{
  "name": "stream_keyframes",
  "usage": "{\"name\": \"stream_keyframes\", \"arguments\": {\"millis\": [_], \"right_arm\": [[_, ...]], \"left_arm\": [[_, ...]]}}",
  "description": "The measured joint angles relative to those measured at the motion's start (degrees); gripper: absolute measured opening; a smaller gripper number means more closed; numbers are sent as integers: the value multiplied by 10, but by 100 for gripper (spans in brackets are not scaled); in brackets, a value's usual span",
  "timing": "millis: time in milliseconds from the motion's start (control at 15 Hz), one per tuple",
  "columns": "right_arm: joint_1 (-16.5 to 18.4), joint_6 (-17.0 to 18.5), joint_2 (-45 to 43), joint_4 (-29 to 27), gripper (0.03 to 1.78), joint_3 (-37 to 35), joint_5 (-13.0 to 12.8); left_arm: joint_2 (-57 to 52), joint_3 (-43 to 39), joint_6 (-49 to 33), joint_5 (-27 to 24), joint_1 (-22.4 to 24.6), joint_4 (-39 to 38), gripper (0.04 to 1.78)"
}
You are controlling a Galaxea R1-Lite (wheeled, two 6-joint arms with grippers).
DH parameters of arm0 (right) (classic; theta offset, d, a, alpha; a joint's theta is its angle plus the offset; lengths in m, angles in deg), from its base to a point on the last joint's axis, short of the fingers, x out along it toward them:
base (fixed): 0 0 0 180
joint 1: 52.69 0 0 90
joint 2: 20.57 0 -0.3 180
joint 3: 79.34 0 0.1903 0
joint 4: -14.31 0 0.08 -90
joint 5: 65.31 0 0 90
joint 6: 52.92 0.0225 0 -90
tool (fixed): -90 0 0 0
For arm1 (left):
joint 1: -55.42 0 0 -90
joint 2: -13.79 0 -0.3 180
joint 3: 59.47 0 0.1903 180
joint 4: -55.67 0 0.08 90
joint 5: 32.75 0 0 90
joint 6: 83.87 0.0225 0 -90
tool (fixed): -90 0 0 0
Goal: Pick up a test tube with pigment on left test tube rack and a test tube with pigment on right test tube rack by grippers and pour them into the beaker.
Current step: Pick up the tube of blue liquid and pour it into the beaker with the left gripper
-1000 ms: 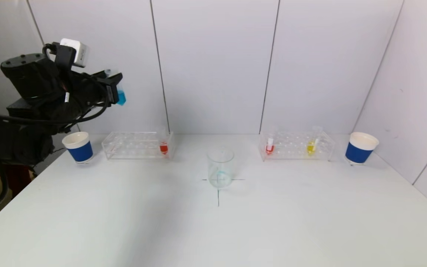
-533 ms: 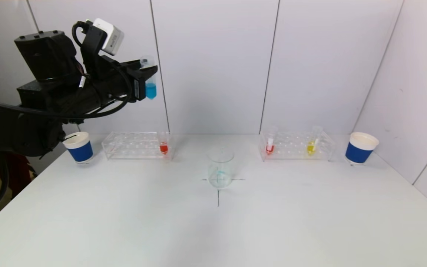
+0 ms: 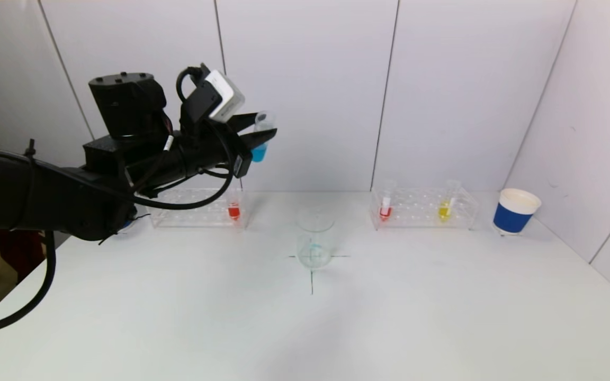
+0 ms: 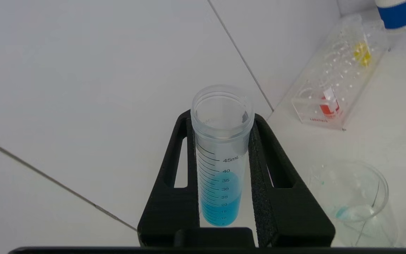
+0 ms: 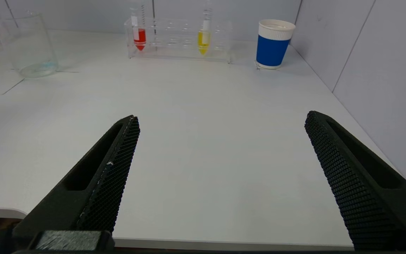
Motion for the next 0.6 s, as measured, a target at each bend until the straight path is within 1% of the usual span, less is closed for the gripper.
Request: {"name": "stream_keyframes", "arguments": {"millis": [200,400,533,600], "right_arm": [[0,0,0,0,171,0,0],[0,0,0,0,171,0,0],[0,0,0,0,171,0,0],[0,0,0,0,171,0,0]], "left_arm": [[28,-15,70,-25,-1,-1,43],[57,-18,142,-66,-1,-2,43],[76,-19,199,-70,-7,-2,43],[84,-17,212,-71,-11,-3,43]]}}
